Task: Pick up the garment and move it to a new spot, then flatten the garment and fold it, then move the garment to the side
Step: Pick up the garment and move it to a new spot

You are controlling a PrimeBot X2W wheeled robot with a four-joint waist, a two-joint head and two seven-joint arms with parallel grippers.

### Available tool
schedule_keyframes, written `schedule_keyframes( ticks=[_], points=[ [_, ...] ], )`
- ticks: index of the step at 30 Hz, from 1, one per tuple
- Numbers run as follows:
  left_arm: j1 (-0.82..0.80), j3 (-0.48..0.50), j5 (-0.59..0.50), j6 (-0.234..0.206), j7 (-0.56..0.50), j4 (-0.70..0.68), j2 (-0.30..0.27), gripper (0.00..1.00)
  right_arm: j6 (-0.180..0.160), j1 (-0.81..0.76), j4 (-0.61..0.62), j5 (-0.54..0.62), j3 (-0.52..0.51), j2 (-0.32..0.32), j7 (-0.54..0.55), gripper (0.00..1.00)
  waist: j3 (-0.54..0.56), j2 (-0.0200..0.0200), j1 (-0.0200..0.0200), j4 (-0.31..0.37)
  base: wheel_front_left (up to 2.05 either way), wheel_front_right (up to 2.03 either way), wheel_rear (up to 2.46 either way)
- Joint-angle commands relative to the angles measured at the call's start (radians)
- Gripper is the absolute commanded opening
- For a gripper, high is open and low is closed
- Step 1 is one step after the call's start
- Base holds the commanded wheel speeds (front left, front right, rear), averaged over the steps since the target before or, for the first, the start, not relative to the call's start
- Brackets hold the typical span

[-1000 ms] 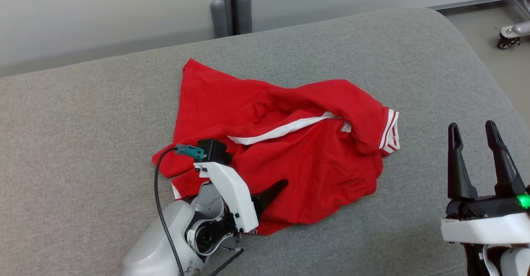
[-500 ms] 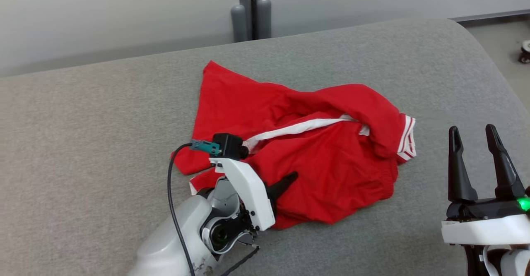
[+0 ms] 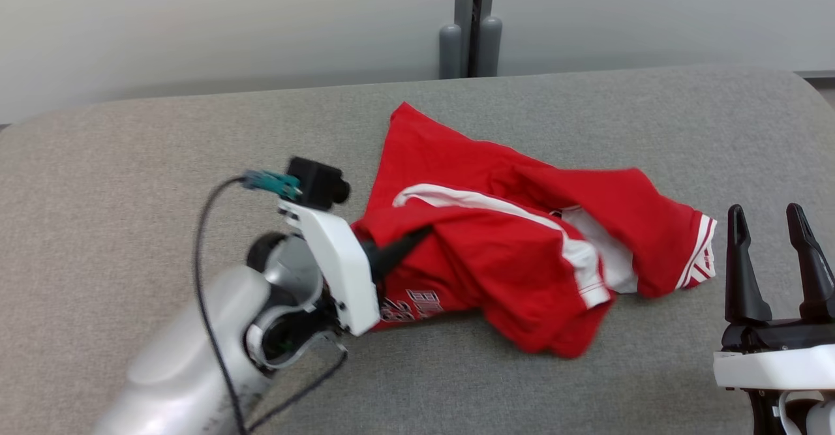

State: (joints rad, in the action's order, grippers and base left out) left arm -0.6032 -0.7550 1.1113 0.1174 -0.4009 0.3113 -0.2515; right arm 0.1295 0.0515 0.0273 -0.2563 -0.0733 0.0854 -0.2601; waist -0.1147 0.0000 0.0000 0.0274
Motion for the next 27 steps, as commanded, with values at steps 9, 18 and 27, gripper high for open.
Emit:
schedule_keyframes(
  ticks=[9, 18, 27],
  points=[
    [-0.086, 0.210, 0.015, -0.142, -0.031, -0.325, -0.246, 0.00, 0.002, -0.016, 0.003, -0.008, -0.002, 0.010, -0.006, 1.00, 0.017, 0.0000, 0.0000, -0.031, 0.00, 0.00, 0.00],
    [-0.091, 0.355, -0.005, -0.234, -0.025, -0.252, -0.422, 0.00, 0.002, -0.015, 0.011, -0.009, 0.004, 0.012, -0.006, 1.00, 0.011, 0.0000, 0.0000, -0.016, 0.00, 0.00, 0.00],
    [-0.075, 0.482, 0.064, -0.211, 0.028, 0.027, -0.494, 0.00, 0.002, 0.002, 0.014, -0.013, 0.025, 0.014, -0.006, 1.00, -0.027, 0.0000, 0.0000, 0.003, 0.00, 0.00, 0.00]
  ],
)
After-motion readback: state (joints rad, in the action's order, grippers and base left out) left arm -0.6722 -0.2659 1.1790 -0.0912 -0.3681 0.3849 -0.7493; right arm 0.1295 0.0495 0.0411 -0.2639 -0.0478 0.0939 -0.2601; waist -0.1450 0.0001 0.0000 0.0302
